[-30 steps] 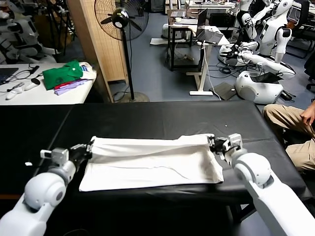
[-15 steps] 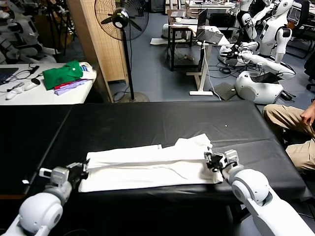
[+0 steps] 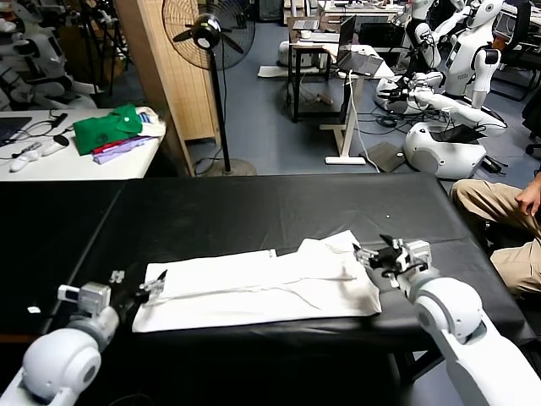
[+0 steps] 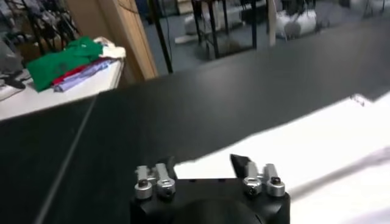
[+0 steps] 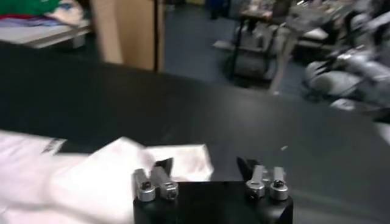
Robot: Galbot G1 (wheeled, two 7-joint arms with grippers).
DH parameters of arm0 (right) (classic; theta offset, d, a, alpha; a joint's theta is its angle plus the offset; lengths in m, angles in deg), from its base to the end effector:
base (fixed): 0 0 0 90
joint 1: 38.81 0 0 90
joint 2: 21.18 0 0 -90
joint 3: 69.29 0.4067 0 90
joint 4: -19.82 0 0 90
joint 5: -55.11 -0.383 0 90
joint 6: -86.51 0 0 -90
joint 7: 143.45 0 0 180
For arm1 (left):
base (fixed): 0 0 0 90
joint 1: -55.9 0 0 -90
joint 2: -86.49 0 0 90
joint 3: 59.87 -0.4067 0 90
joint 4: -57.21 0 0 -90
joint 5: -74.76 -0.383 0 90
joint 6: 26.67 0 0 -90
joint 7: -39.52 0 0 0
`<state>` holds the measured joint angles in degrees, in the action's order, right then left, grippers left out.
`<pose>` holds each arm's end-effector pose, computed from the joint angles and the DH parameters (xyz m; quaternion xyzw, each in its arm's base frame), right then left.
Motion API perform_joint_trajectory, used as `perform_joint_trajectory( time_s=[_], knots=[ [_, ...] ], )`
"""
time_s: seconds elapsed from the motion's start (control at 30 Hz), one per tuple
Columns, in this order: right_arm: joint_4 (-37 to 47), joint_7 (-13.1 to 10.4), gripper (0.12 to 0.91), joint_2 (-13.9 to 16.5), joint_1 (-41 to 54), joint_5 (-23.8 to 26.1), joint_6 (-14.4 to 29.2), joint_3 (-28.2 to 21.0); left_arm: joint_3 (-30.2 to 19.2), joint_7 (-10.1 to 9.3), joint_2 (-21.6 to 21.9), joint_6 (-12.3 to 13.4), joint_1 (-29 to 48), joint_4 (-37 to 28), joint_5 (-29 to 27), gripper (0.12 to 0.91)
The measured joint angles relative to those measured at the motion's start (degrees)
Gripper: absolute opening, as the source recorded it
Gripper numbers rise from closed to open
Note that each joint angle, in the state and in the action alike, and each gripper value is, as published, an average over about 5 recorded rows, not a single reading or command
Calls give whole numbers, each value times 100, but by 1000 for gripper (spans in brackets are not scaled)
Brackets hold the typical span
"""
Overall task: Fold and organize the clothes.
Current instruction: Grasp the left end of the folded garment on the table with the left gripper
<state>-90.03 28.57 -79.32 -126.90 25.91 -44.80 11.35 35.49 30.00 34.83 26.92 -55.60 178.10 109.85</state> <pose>0.3641 -0.0963 -0.2539 0.0751 -0.9680 0.0816 0.2250 0.2511 0.1544 -0.2555 -0.0368 -0.9645 -0.0764 0.2501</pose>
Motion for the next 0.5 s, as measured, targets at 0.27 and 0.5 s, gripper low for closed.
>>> perform_joint_trajectory(
  time_s=[0.27, 0.5],
  knots=[
    [980, -42, 789, -592, 504, 222, 404, -392, -289, -33, -342, -4, 646, -735, 650, 798],
    [1327, -47, 535, -858, 526, 193, 452, -455, -305, -17, -495, 73, 763, -1115, 821, 740]
  ],
)
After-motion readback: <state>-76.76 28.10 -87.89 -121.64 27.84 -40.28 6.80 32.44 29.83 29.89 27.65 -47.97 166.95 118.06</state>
